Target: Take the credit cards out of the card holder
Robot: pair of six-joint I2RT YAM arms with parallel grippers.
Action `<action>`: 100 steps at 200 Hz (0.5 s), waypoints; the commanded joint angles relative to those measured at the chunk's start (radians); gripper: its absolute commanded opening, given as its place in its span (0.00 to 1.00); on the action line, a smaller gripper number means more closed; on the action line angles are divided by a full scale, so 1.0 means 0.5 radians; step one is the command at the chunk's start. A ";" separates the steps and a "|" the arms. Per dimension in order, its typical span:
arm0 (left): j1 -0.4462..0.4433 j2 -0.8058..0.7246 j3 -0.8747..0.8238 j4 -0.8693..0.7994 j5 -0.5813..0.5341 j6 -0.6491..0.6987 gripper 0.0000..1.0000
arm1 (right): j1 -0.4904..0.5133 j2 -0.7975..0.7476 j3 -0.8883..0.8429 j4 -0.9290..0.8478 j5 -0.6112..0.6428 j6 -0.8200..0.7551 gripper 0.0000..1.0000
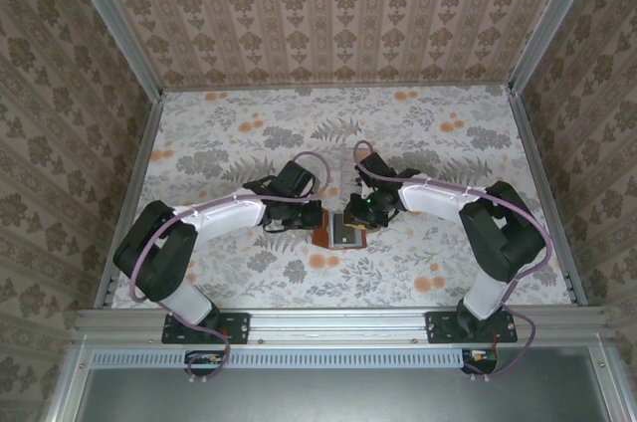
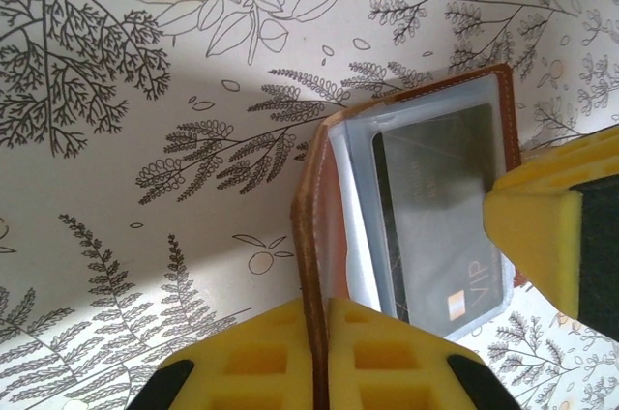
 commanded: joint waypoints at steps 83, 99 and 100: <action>-0.074 0.284 0.320 -0.715 -0.440 0.231 0.40 | 0.005 0.071 -0.009 -0.107 0.161 -0.040 0.23; -0.114 0.352 0.386 -0.812 -0.536 0.252 0.46 | 0.005 0.068 -0.010 -0.107 0.157 -0.039 0.23; -0.117 0.356 0.390 -0.817 -0.543 0.253 0.46 | 0.005 0.068 -0.009 -0.108 0.158 -0.039 0.23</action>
